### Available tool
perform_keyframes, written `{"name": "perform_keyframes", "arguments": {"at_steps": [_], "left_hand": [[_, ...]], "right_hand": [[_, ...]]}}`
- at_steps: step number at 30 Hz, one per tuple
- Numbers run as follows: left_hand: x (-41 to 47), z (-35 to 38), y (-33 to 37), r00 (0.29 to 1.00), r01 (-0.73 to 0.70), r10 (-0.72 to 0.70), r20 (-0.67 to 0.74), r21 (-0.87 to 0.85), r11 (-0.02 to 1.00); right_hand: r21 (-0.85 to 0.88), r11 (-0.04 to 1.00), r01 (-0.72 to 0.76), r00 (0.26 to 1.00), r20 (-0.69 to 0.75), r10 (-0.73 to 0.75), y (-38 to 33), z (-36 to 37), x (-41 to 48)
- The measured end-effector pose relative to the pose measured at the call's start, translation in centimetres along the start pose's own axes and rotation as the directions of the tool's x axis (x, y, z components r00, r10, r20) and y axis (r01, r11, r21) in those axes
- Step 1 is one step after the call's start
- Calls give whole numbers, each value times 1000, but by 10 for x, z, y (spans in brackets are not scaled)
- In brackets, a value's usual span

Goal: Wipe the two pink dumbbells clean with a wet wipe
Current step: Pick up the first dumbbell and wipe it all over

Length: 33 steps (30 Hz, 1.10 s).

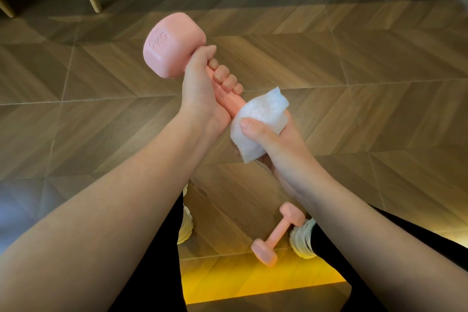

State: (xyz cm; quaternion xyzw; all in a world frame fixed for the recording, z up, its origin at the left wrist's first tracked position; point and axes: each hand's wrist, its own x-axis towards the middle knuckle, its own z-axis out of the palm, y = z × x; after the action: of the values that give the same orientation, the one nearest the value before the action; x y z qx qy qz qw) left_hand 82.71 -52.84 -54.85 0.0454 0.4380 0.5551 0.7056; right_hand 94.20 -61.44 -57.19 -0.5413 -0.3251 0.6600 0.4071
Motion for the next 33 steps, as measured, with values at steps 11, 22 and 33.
{"name": "perform_keyframes", "arguments": {"at_steps": [11, 22, 33], "left_hand": [[-4, 1, 0, 999, -22, 20, 25, 49, 999], [1, -4, 5, 1000, 14, -14, 6, 92, 996], [2, -5, 5, 999, 46, -46, -16, 35, 998]], "right_hand": [[239, 968, -79, 994, -53, 94, -2, 4, 3], [92, 992, 83, 995, 40, -87, 2, 0, 0], [60, 989, 134, 991, -3, -134, 8, -3, 4]]}}
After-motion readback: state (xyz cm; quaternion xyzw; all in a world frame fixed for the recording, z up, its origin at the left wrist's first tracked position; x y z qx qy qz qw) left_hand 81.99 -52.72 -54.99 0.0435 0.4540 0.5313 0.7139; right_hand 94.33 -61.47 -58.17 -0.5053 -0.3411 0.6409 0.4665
